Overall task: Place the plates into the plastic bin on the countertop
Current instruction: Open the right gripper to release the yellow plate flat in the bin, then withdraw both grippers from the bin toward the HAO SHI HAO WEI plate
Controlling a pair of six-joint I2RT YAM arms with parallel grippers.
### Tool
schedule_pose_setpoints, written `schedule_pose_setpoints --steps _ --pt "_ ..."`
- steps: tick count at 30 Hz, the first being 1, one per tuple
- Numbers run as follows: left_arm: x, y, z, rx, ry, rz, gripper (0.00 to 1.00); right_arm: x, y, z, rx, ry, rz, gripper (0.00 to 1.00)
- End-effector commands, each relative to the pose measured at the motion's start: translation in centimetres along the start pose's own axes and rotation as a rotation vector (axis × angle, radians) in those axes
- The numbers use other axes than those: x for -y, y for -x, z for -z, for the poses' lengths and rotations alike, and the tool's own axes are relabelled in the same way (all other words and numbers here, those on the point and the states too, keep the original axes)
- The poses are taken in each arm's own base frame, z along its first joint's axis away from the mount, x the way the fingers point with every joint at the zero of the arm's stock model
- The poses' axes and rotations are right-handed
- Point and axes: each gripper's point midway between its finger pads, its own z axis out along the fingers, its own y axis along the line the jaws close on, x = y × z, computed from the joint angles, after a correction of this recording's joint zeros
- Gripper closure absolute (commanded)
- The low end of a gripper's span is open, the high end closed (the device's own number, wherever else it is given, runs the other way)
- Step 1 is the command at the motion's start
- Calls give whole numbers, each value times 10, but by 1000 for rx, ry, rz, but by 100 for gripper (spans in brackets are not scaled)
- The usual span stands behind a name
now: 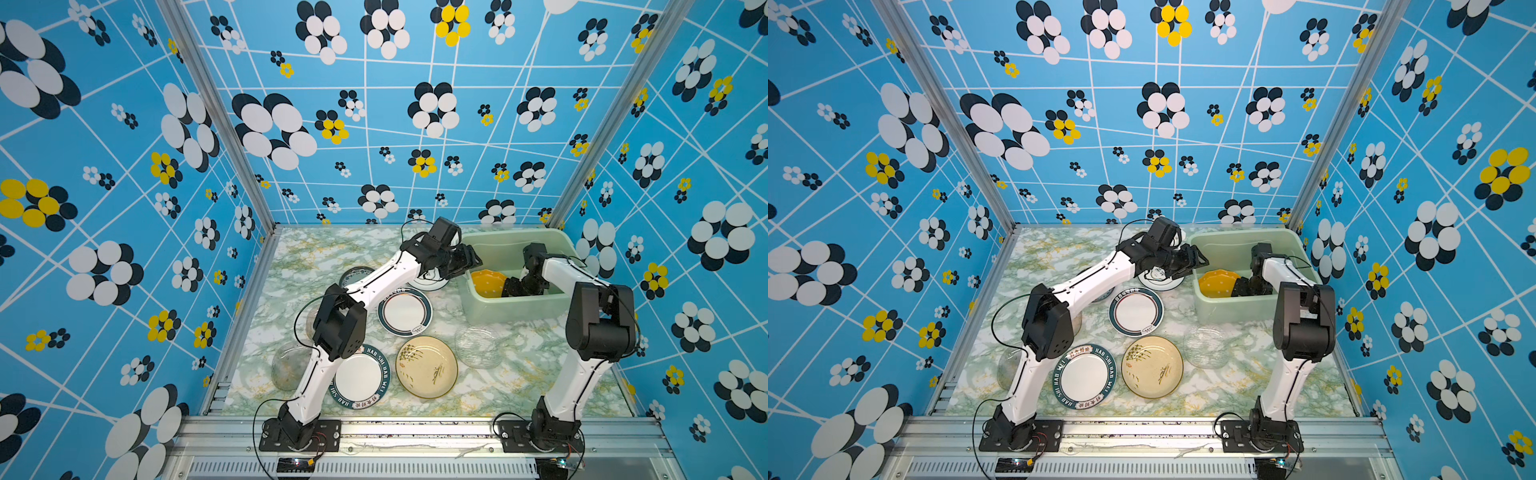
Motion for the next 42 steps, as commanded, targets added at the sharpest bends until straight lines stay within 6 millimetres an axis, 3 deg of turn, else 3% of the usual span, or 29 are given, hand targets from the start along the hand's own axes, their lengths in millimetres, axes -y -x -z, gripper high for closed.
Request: schedule_pose_setpoints --steps 1,7,10,16,22,30,38,42 --pt "25 5 22 39 -23 -69 21 2 4 22 17 -19 8 18" --pt "39 5 41 69 -39 -132 5 0 21 68 128 -11 4 1" --pt "41 5 53 101 -31 -156 0 4 27 95 195 -30 -4 1" --pt "24 -1 89 159 68 -204 1 6 22 147 287 -11 -31 1" --pt "-8 -30 150 198 166 -269 0 -16 -15 205 377 206 -53 1" --pt "-62 -73 236 205 247 -254 1 -86 -92 250 349 672 -29 1" --pt "-81 -102 287 171 263 -304 1 -107 -160 265 355 803 8 1" --pt "-89 -105 308 219 277 -290 1 -108 -184 259 326 823 22 1"
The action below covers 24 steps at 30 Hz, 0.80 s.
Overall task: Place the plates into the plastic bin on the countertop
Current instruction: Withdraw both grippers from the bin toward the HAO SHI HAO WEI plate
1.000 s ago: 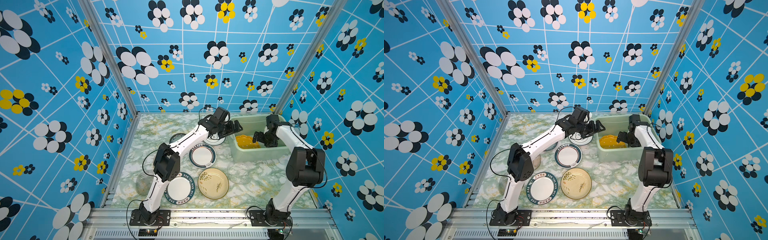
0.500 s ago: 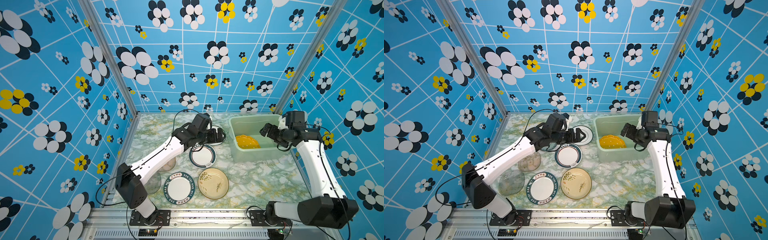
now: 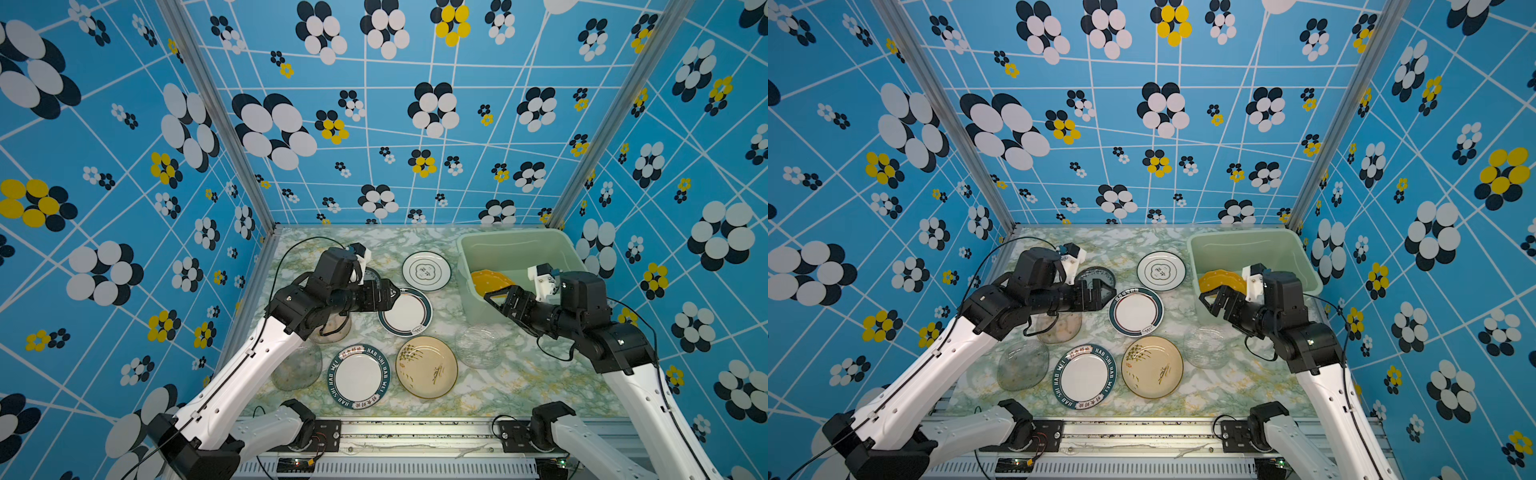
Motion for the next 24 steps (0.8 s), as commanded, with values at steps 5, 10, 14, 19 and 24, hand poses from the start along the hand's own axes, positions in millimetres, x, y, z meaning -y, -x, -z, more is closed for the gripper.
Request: schedule_pose_setpoints --steps 5,10,14,19,24 --pt "-41 -36 29 -44 106 121 1 -7 -35 -15 -83 55 -24 0" --pt "-78 -82 42 -178 260 324 1 -29 -61 -42 -179 89 88 1" --pt "-101 -116 50 -262 357 450 1 -59 -89 -74 -270 101 237 2" --pt "-114 -144 49 -332 394 623 1 -89 -123 -125 -415 99 398 4" --pt "-120 -154 45 -330 407 760 1 -103 -135 -176 -510 95 445 9"
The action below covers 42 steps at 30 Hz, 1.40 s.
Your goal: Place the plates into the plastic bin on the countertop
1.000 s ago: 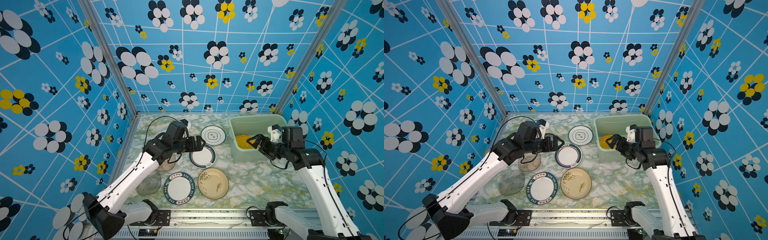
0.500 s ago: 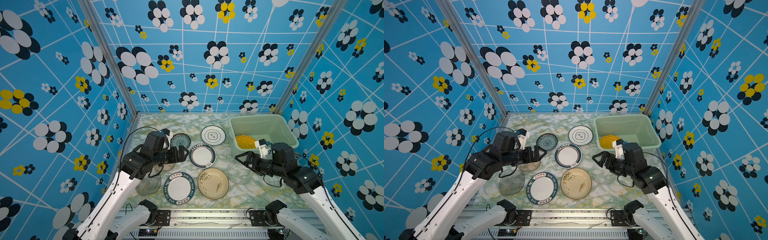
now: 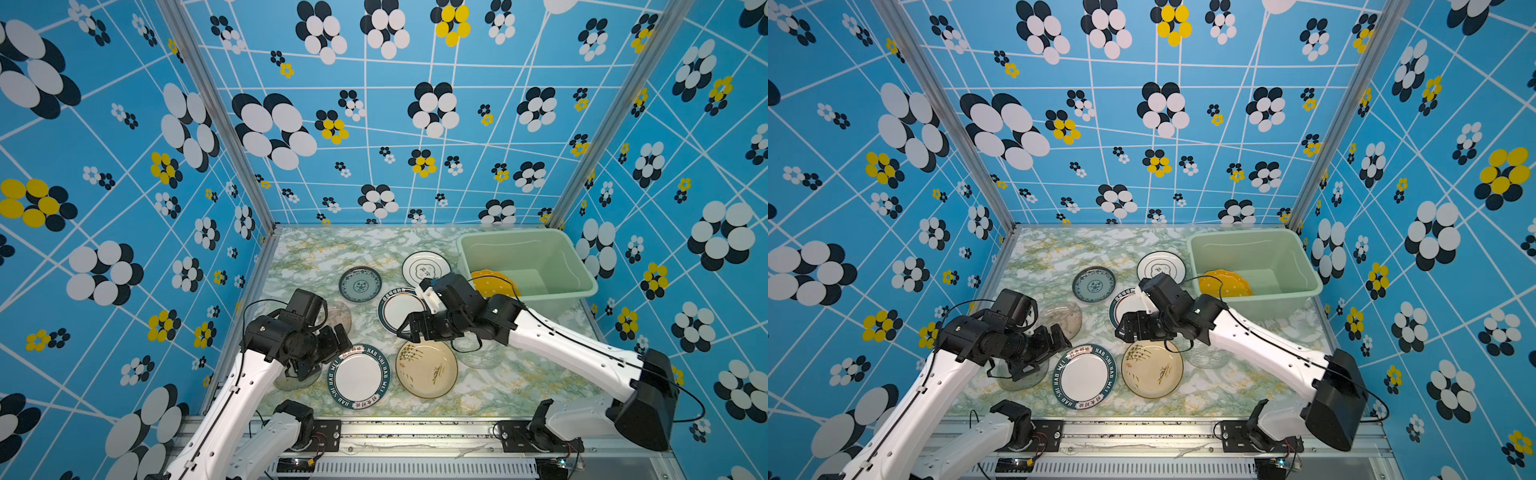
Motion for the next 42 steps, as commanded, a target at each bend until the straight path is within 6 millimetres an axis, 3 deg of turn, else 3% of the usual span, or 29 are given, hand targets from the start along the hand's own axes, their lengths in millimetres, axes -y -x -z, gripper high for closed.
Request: schedule_pose_setpoints --steps 1,9,20,31,42 --pt "-6 -9 -3 -46 3 114 1 -14 15 -20 -23 36 84 10" --pt "-18 -8 -25 -55 12 276 1 -8 9 -82 -169 8 104 17" --pt "-42 -10 -54 -44 59 411 1 9 -14 -138 -272 -36 69 22" --pt "-54 -13 -84 -72 92 502 1 16 -15 -161 -299 -52 50 21" --pt "-55 -10 -105 -90 90 543 1 17 -16 -168 -307 -42 29 21"
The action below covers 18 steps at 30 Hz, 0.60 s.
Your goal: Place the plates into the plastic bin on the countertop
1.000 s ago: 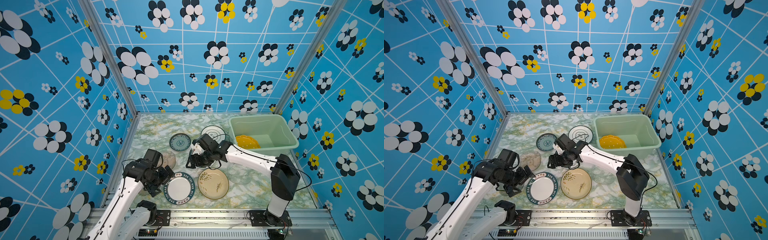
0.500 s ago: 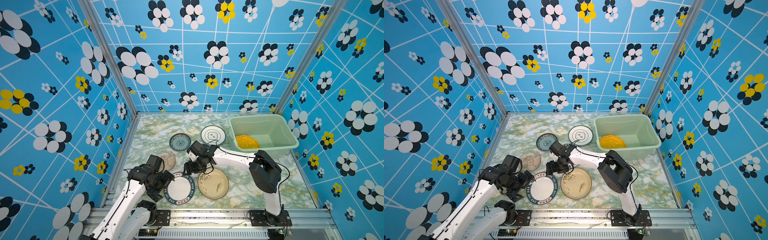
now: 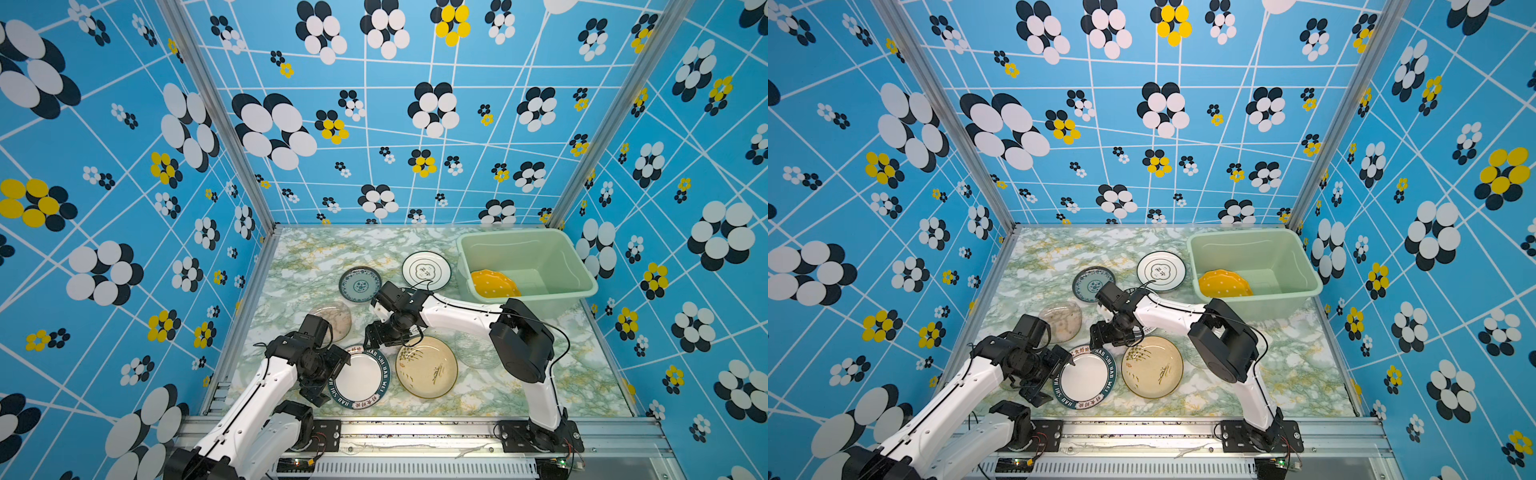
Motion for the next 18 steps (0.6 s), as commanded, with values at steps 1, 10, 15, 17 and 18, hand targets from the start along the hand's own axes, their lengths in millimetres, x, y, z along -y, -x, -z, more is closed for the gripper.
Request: schedule_pose_setpoints --steps 1,10,15,17,18 --pt "1 3 -6 -2 2 24 1 -6 3 -6 -5 25 -8 21" --pt "-9 6 -9 14 72 42 1 -8 4 -6 -11 27 -11 21" --pt "-9 7 -9 11 105 24 1 -9 3 -7 -19 37 -25 21" --pt "-9 6 -11 -2 115 19 1 -9 2 -8 -25 40 -26 21" --pt "-11 5 -12 -8 121 20 1 -9 3 -8 -27 40 -28 21"
